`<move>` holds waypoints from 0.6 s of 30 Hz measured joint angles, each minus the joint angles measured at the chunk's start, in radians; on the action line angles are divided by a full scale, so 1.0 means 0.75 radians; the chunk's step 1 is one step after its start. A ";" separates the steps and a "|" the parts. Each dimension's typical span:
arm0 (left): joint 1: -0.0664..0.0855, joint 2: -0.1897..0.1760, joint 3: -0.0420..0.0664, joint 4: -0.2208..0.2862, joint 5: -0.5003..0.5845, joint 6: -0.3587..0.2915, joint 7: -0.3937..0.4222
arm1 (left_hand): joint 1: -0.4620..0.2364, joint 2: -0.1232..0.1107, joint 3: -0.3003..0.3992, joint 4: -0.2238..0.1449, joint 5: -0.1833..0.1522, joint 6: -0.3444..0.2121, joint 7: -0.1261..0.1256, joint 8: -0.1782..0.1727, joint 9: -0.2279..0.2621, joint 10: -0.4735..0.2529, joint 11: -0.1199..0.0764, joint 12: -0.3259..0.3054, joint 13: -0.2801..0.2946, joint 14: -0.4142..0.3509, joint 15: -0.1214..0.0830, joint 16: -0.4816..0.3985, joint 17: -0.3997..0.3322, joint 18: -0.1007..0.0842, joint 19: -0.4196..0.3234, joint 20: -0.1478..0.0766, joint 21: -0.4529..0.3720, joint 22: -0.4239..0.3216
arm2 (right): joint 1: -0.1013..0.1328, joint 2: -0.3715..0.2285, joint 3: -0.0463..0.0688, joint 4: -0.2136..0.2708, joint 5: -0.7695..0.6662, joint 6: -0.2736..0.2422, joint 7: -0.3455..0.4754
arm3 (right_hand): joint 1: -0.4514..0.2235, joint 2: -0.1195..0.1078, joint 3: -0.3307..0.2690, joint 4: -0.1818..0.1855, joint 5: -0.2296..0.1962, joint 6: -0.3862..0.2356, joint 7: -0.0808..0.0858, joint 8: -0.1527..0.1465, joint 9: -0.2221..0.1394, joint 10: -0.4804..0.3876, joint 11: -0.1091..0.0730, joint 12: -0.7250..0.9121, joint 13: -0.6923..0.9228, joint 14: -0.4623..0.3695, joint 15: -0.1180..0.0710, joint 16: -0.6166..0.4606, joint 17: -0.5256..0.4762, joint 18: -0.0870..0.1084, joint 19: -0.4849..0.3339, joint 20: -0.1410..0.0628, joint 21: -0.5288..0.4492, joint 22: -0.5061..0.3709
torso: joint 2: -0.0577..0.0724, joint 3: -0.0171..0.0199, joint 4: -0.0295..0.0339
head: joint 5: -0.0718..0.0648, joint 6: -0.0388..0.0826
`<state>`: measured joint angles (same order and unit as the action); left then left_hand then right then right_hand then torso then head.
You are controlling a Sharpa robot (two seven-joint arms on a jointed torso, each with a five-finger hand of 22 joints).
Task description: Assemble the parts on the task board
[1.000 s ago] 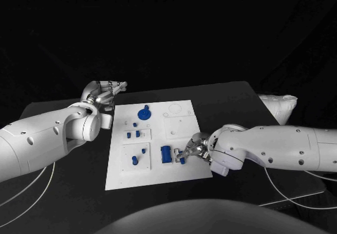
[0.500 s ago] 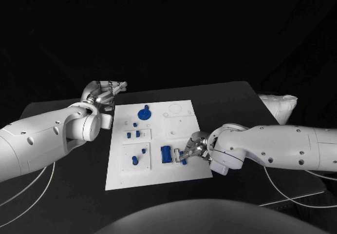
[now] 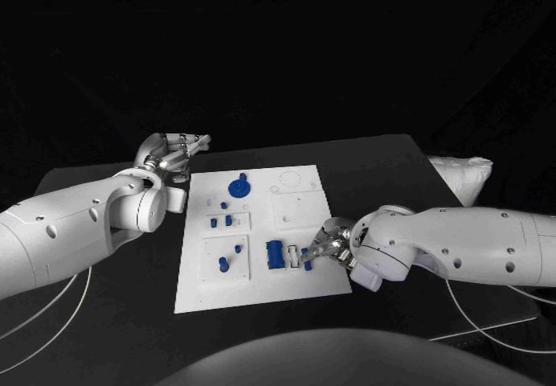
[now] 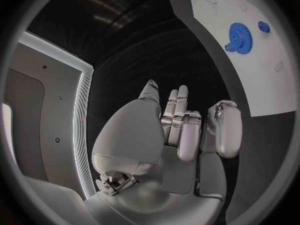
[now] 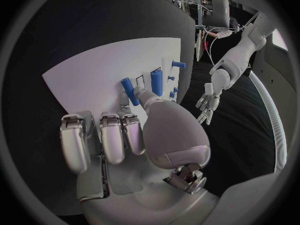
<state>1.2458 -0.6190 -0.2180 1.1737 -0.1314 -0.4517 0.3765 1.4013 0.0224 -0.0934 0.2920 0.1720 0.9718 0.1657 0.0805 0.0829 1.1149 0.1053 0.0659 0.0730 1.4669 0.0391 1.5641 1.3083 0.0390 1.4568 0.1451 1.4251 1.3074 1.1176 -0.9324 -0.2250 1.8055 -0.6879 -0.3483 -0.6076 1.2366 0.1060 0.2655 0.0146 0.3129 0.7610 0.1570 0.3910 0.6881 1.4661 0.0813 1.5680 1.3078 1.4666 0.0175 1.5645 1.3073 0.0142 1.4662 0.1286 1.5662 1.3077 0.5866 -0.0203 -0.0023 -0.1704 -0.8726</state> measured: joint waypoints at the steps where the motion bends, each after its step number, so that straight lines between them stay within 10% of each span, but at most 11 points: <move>1: 0.000 0.000 0.000 0.000 0.000 0.000 0.000 | 0.000 0.000 0.000 0.000 0.000 0.000 0.000 0.000 0.000 0.000 0.000 0.000 0.000 0.000 0.000 0.000 0.000 0.000 0.000 0.000 0.000 0.000 | 0.000 -0.003 0.000 0.001 0.011 -0.004 0.005 | 0.000 0.000 0.006 -0.005 0.000 0.001 0.001 -0.001 -0.028 0.000 0.000 0.000 0.000 0.000 0.000 0.000 0.000 0.000 0.000 0.000 0.000 0.000 | 0.000 0.0000 0.0000 | 0.000 0.000; 7: 0.000 0.000 0.000 0.000 -0.001 0.000 -0.001 | 0.000 0.000 0.000 0.000 0.000 0.000 0.000 0.000 0.000 0.000 0.000 0.000 0.000 0.000 0.000 0.000 0.000 0.000 0.000 0.000 0.000 0.000 | -0.001 -0.020 -0.002 0.013 0.078 -0.026 0.036 | 0.000 0.000 0.058 -0.056 0.000 0.008 -0.002 -0.009 -0.182 0.000 0.000 0.000 0.000 0.000 0.000 0.000 0.000 0.000 0.000 0.000 0.000 0.000 | 0.000 0.0000 0.0004 | 0.003 0.000; 18: 0.000 0.000 0.000 -0.001 -0.005 0.001 -0.002 | 0.000 0.000 0.000 0.000 0.000 0.000 0.000 0.000 0.000 0.000 0.000 0.000 0.000 0.000 0.000 0.000 0.000 0.000 0.000 0.000 0.000 0.000 | 0.001 -0.007 -0.004 -0.003 0.146 -0.039 0.067 | 0.004 0.004 0.064 -0.063 -0.015 0.024 0.001 -0.028 -0.201 0.000 0.000 0.000 0.000 0.000 0.000 0.000 0.001 0.000 0.000 0.000 0.000 0.000 | -0.001 -0.0014 0.0006 | 0.002 0.000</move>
<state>1.2458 -0.6191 -0.2180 1.1727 -0.1349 -0.4508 0.3752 1.4013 0.0224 -0.0934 0.2920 0.1719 0.9718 0.1657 0.0805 0.0828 1.1149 0.1053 0.0659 0.0730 1.4668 0.0391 1.5641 1.3083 0.0391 1.4568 0.1450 1.4251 1.3074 1.1183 -0.9374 -0.2280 1.8035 -0.5785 -0.3778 -0.5570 1.2392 0.1087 0.3138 -0.0330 0.3017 0.7789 0.1577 0.3699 0.5370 1.4661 0.0813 1.5680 1.3077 1.4666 0.0176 1.5645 1.3080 0.0142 1.4662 0.1287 1.5662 1.3075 0.5856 -0.0214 -0.0018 -0.1685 -0.8726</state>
